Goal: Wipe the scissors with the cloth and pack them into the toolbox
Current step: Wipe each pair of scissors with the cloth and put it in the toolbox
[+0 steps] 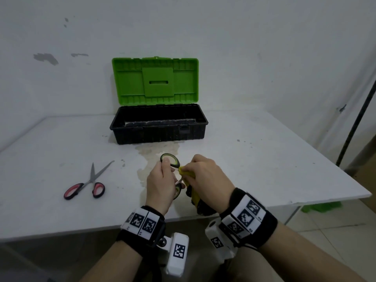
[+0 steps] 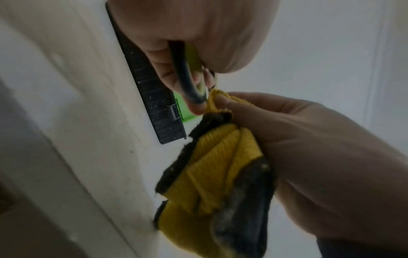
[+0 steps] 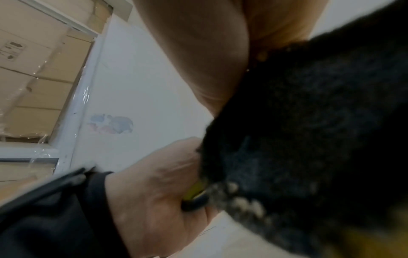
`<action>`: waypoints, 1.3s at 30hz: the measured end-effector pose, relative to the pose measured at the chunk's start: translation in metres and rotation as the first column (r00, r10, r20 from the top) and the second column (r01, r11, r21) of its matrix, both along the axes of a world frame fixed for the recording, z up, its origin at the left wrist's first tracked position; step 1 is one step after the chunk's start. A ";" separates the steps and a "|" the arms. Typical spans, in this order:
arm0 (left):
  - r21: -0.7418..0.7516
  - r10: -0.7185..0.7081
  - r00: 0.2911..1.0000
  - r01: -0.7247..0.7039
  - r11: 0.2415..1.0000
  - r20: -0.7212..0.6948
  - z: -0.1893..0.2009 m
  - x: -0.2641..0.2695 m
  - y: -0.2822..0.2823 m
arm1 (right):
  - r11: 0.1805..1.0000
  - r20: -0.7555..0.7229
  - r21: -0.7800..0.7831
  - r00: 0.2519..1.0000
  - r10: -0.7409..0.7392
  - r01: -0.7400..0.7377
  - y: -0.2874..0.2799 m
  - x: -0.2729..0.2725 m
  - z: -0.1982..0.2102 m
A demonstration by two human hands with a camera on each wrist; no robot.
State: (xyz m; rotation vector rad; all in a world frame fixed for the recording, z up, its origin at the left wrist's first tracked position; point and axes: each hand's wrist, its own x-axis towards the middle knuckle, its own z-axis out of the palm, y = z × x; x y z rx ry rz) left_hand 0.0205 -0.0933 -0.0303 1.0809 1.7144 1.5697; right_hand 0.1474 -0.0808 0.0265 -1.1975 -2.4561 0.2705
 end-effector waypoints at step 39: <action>0.051 -0.018 0.976 0.008 0.999 0.215 0.002 0.013 0.005 | 0.998 -0.160 0.060 0.987 0.019 -0.010 0.000 0.024 -0.017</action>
